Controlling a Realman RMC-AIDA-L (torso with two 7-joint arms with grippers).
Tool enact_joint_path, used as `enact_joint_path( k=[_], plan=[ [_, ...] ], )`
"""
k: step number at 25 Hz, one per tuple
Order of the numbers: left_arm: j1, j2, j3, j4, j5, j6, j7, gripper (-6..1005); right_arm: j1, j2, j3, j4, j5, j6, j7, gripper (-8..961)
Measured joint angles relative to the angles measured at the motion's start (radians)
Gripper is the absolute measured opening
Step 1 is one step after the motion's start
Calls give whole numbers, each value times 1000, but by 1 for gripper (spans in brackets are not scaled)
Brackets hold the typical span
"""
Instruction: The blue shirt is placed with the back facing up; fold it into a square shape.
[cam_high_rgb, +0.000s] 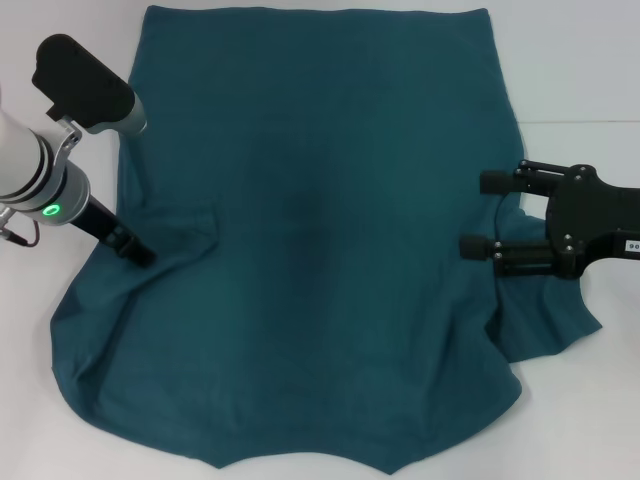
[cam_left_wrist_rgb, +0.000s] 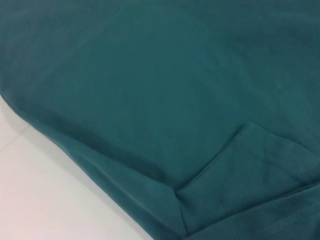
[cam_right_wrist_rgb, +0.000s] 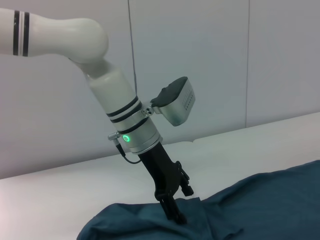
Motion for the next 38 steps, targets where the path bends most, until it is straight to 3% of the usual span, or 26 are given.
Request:
enact_joint_path(
  k=[7,13,18,21,32,38],
  plan=[
    [-12,-10,-5,-26,4,4,9,838,0,0,-1,0,0,2,0,912],
    [0,-20,-10,15,4,0,10,618,-3,0,-2,0,0,3,0,912],
    [34,-42,-9,103,5,9,19,413,-9,0,3,0,0,1,1,912],
    [44,-48,-7,116,5,20,26,167,-12,0,5,-2,0,-6,6,912],
    [88,-53,-22,189,5,32,-10,48,-13,0,0,-2,0,-12,4,911],
    [85,-47,-39,159,4,28,-10,109,-12,0,5,-2,0,-14,2,912]
  ],
)
